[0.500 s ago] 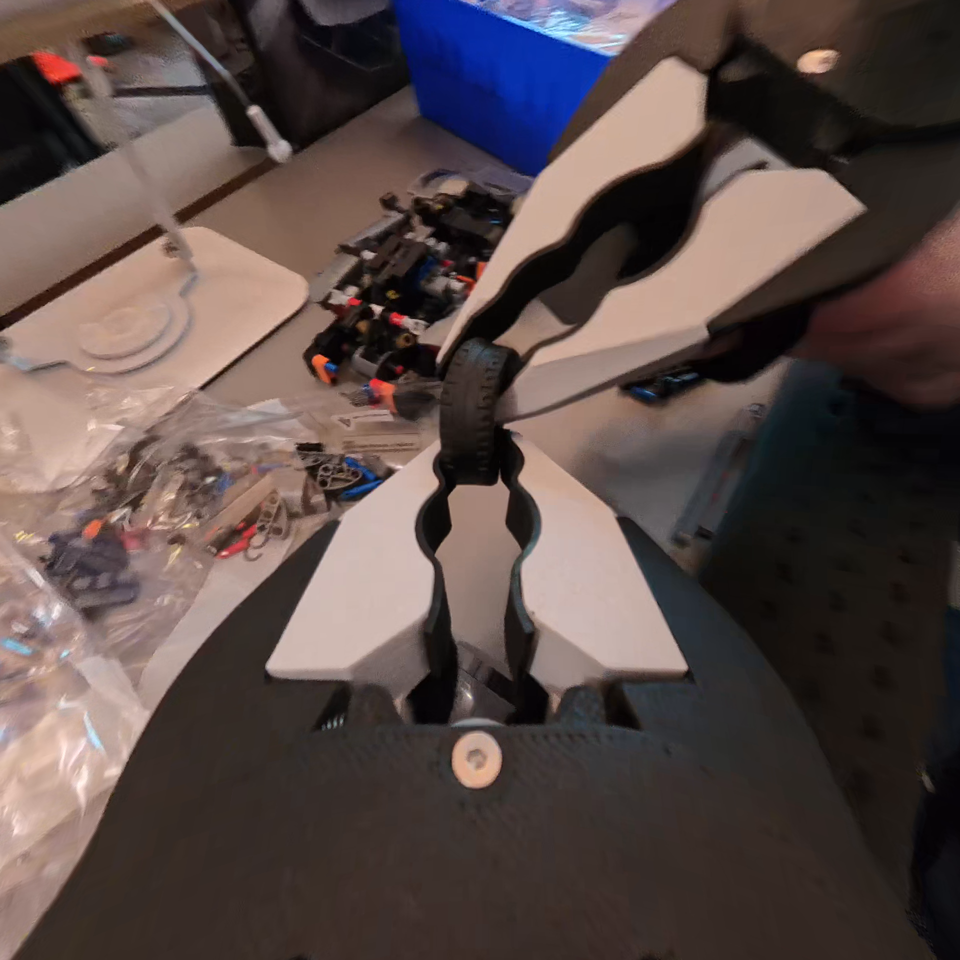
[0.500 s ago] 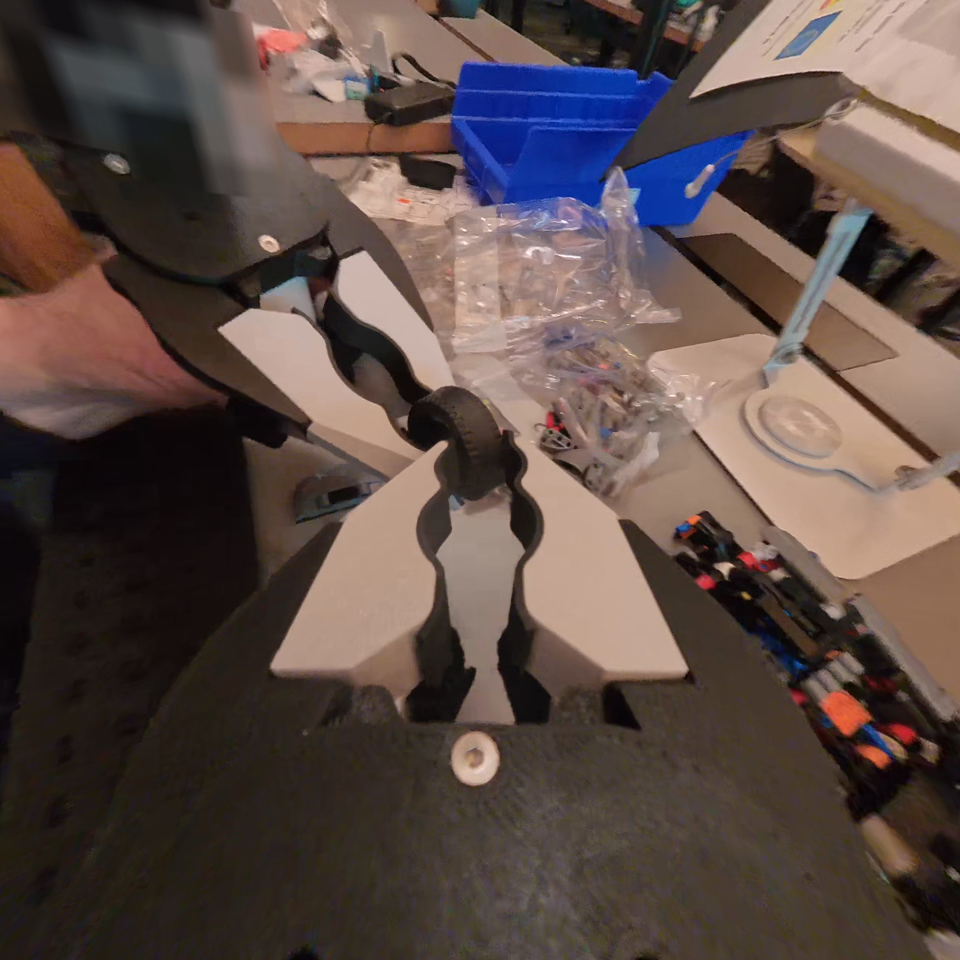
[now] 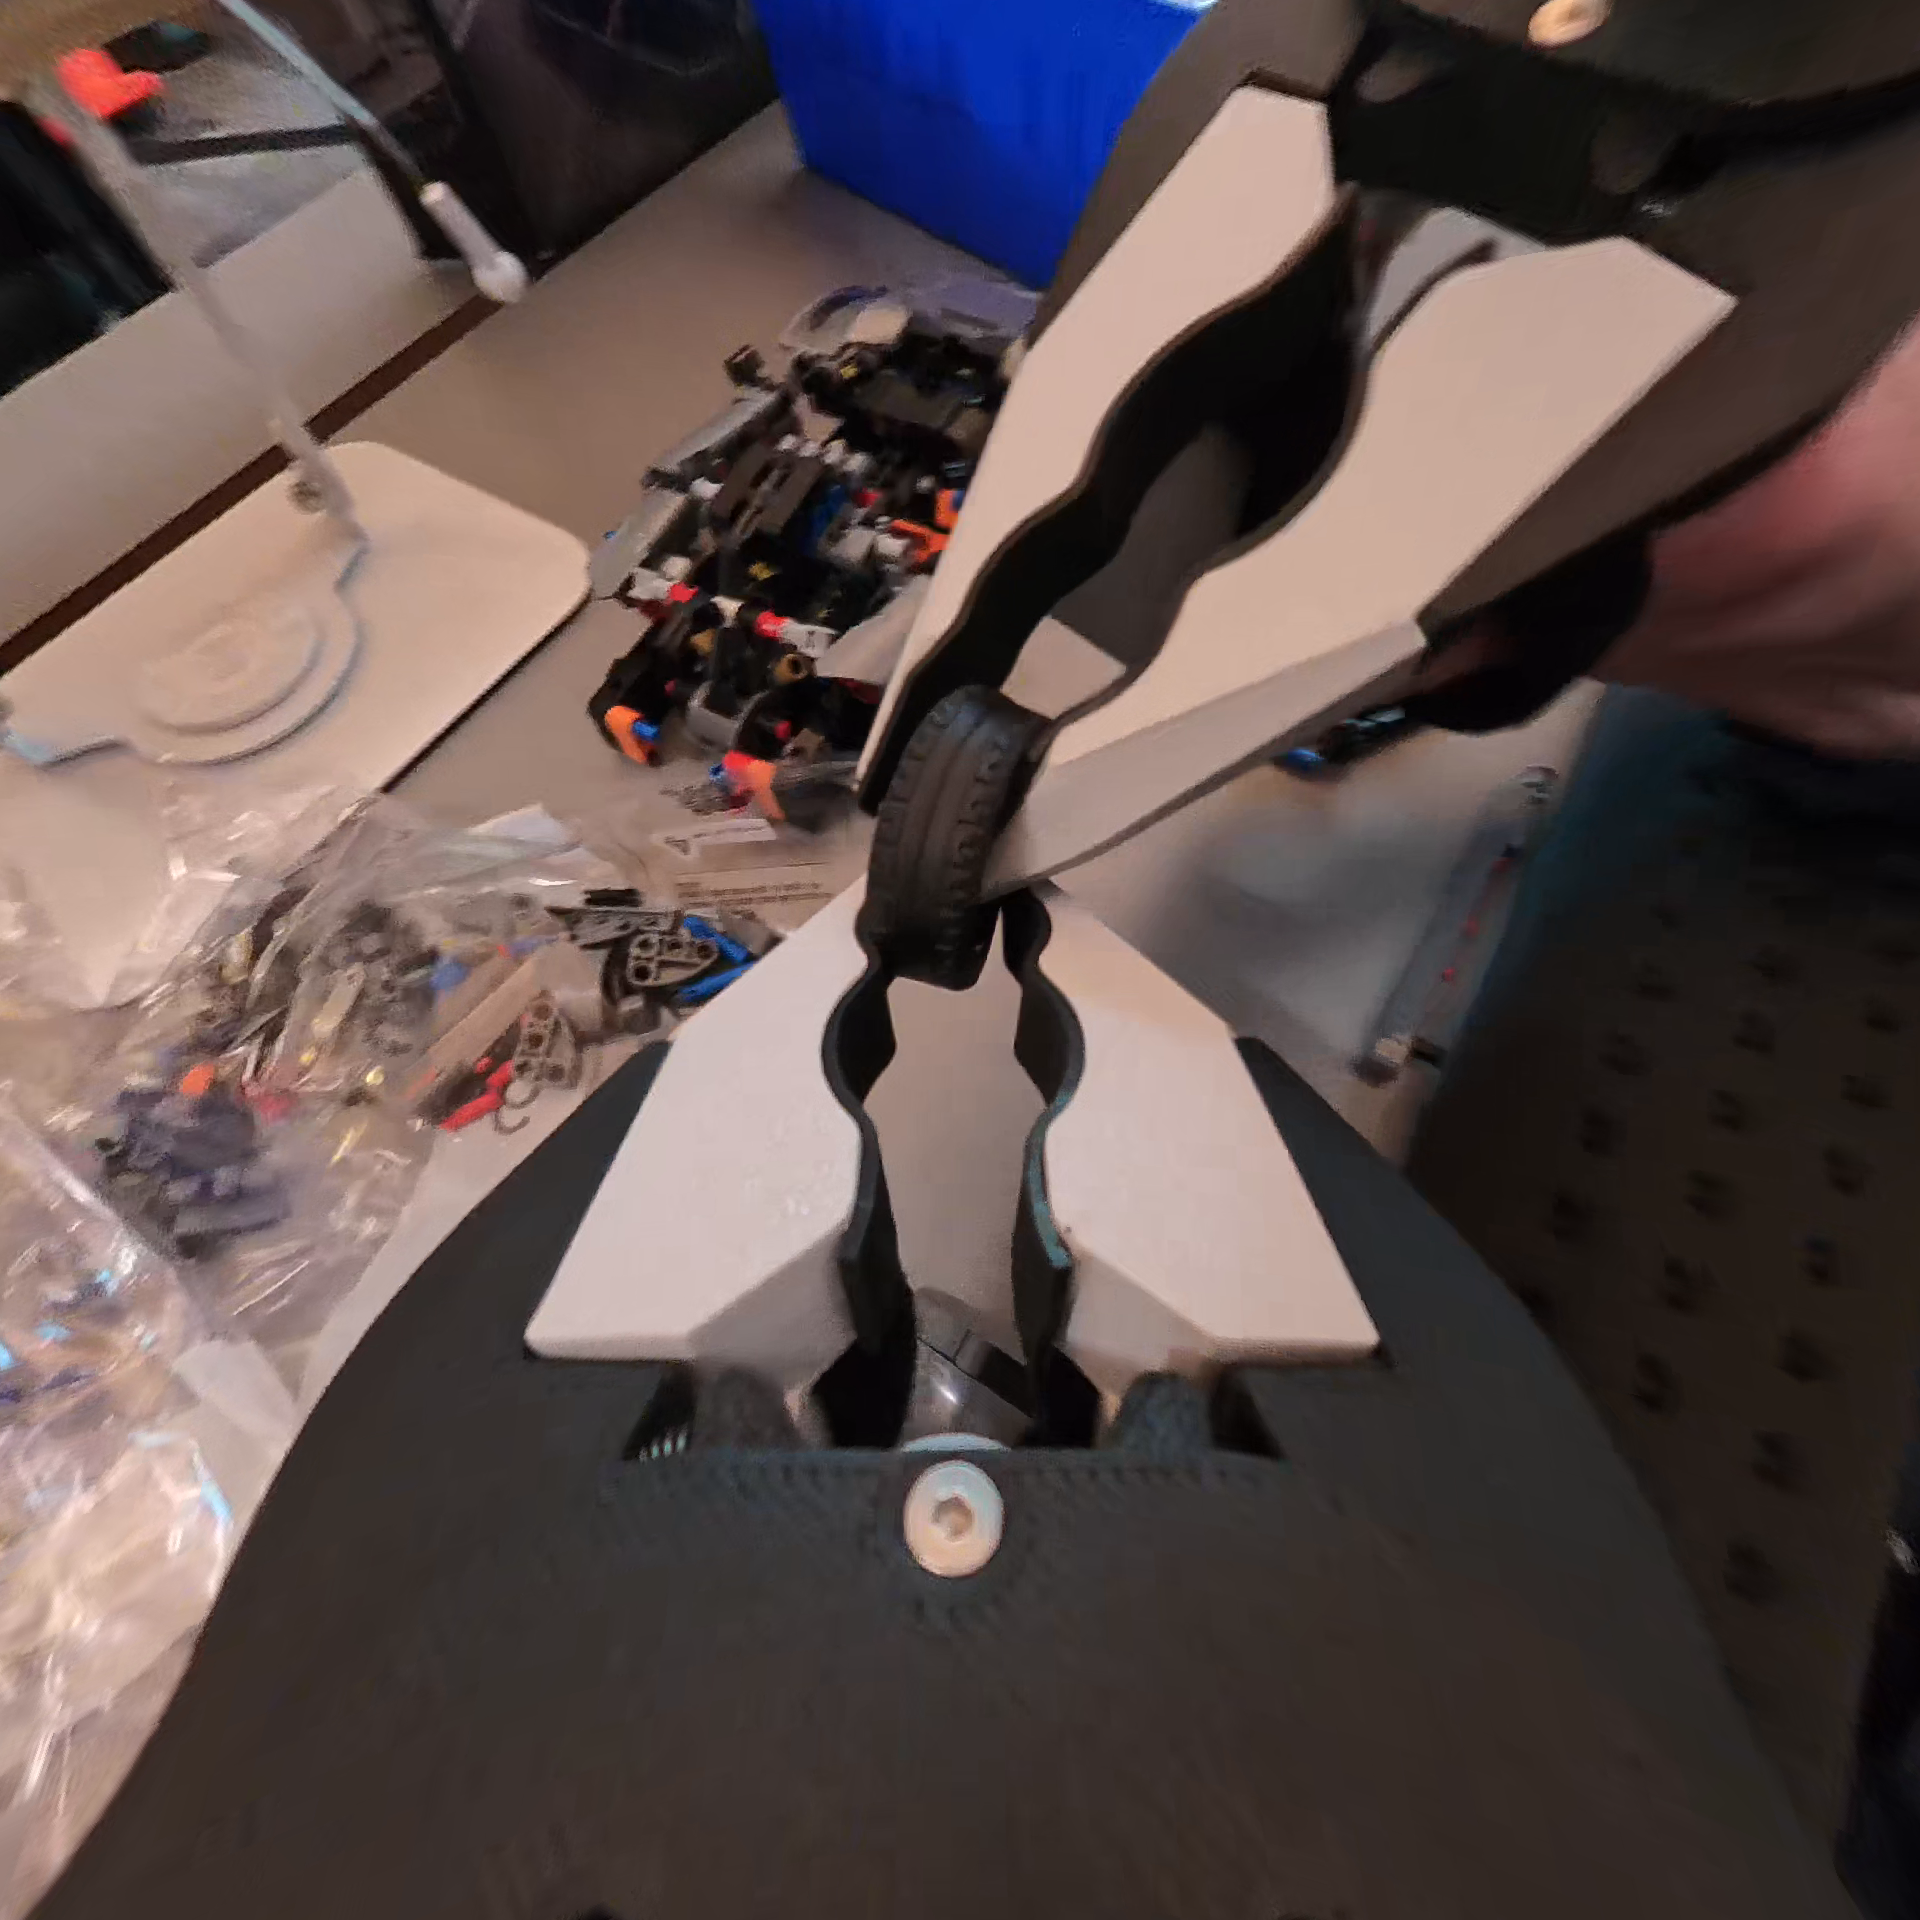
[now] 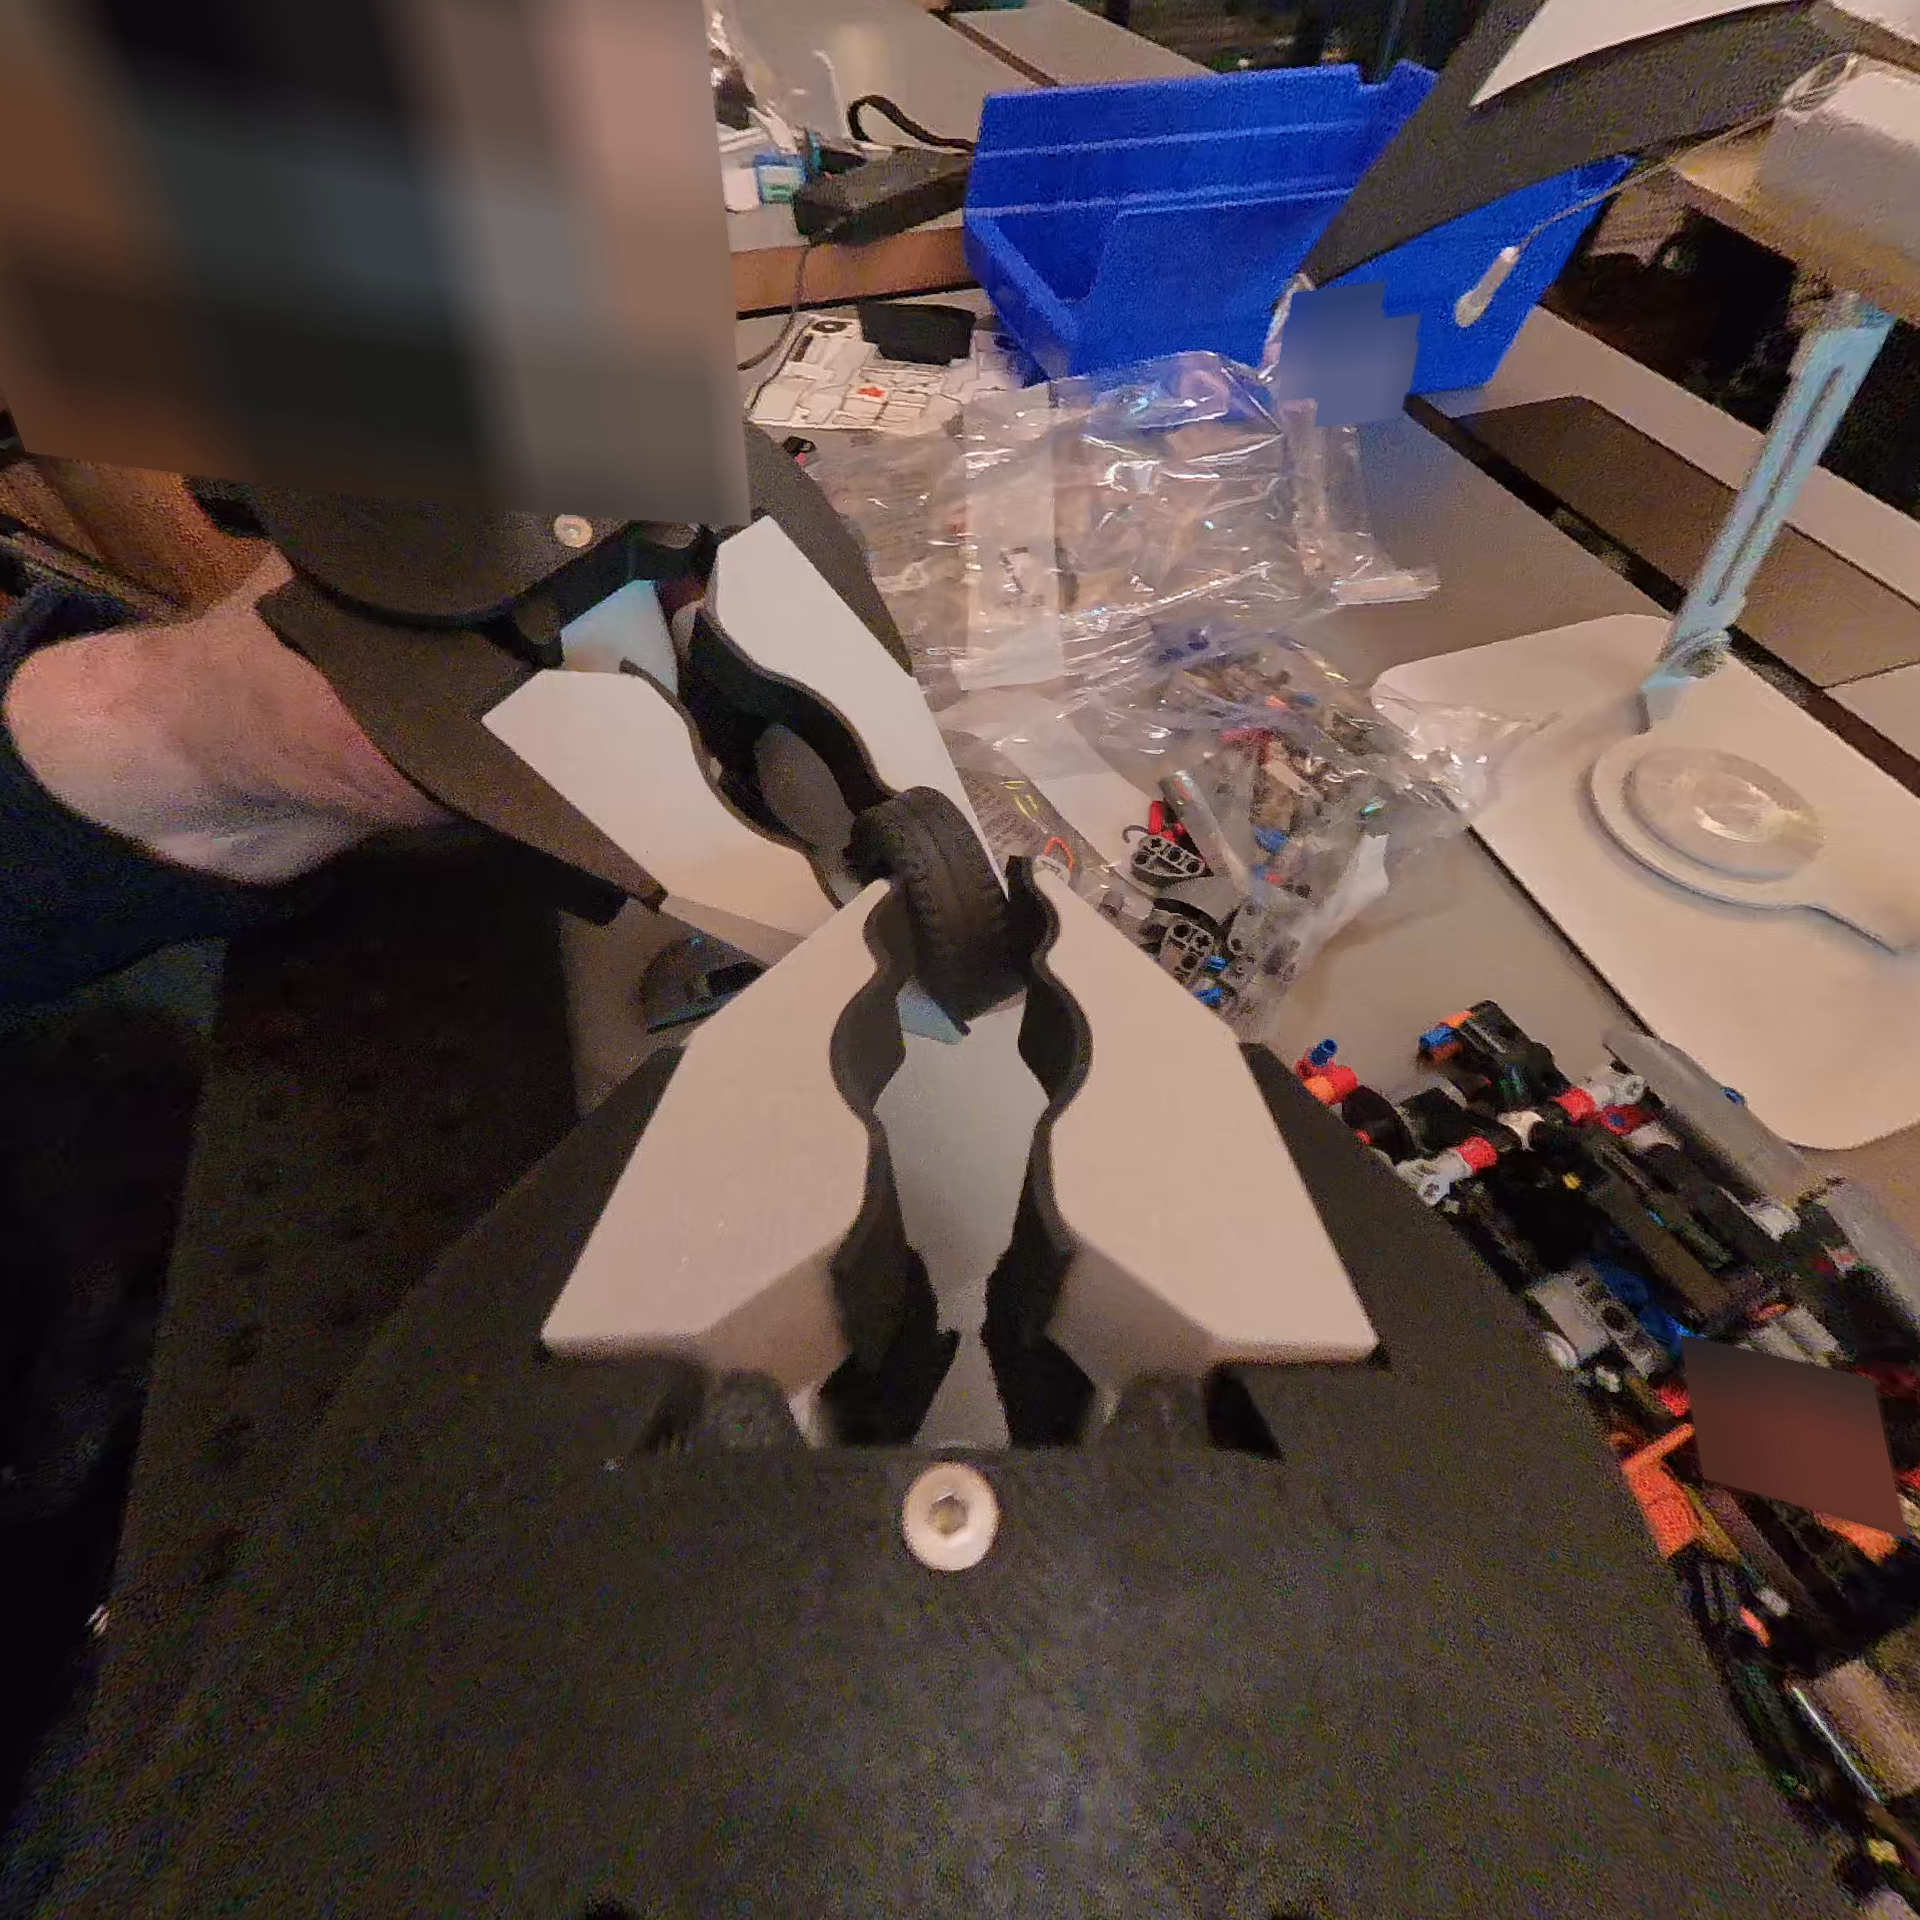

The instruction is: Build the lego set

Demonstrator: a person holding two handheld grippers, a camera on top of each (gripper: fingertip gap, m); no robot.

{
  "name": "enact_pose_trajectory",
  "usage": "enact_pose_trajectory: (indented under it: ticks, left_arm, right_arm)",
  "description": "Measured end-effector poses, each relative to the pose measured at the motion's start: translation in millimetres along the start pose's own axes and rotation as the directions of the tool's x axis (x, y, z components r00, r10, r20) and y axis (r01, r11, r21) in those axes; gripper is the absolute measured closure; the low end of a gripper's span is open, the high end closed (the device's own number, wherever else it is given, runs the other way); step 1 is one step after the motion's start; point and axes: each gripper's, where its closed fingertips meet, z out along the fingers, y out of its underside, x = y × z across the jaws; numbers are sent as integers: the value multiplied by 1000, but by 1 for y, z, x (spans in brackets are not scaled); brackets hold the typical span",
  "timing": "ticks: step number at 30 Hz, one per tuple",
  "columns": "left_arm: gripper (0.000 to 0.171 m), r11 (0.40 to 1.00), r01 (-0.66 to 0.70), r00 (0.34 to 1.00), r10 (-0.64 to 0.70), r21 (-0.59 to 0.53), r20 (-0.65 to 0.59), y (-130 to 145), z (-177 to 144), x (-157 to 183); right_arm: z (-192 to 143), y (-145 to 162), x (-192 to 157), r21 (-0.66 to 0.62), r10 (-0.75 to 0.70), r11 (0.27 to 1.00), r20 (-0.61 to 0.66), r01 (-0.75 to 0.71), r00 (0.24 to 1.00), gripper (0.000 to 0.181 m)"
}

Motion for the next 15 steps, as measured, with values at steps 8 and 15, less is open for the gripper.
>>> enact_pose_trajectory:
  ticks: [8,15]
  left_arm:
    - [155,998,68,967,-65,-6,245,-1,6,-17]
    - [155,983,170,957,-183,73,225,-7,9,-16]
  right_arm:
    - [2,0,13,-47,-64,997,-203,56,977,162]
    - [0,-4,17,-17,-54,999,-258,52,965,162]
